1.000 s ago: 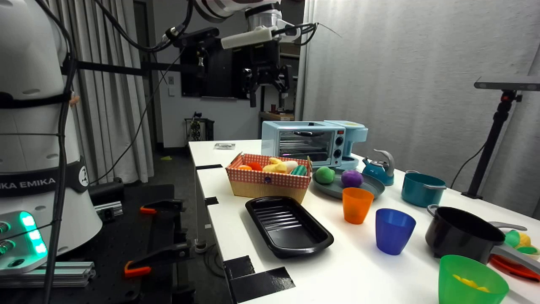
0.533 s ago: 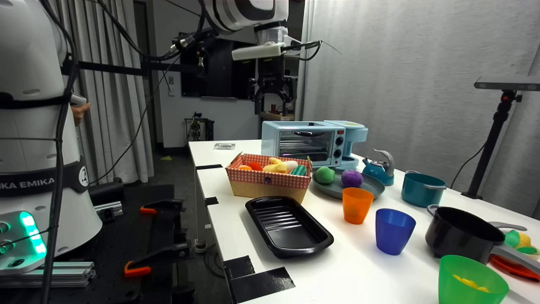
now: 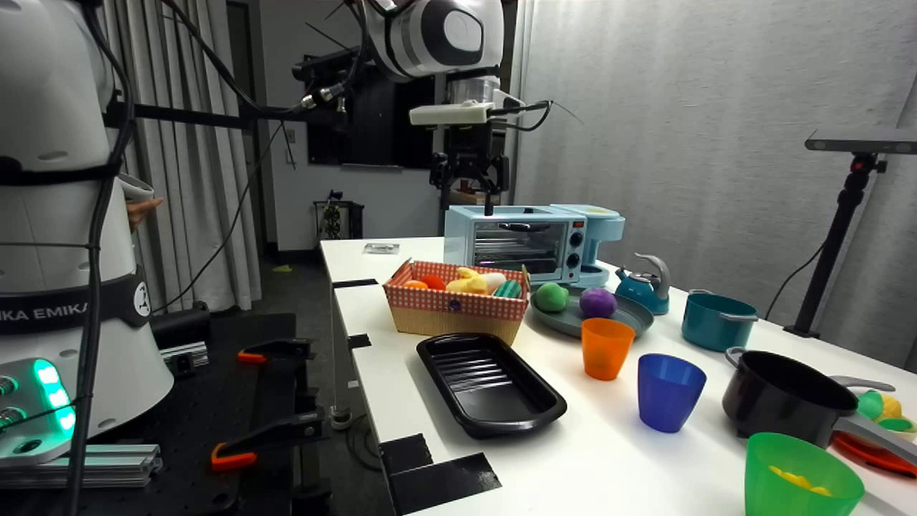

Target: Take the banana, watermelon and peach plushies from the box one at a time and put them on the black plate

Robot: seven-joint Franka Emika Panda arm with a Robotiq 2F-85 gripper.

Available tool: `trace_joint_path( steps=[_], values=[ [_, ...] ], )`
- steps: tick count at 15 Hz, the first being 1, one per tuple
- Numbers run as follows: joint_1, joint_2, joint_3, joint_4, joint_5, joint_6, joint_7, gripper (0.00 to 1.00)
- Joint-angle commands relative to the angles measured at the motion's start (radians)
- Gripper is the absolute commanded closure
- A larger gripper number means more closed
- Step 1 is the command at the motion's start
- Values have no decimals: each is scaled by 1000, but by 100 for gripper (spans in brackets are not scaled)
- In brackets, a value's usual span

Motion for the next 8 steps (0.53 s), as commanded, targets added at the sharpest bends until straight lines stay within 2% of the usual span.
trace_joint_path(
  steps=[1,8],
  values=[
    [-21,75,19,48,29,23,72,0],
    [-11,150,30,54,32,70,239,0]
  ],
)
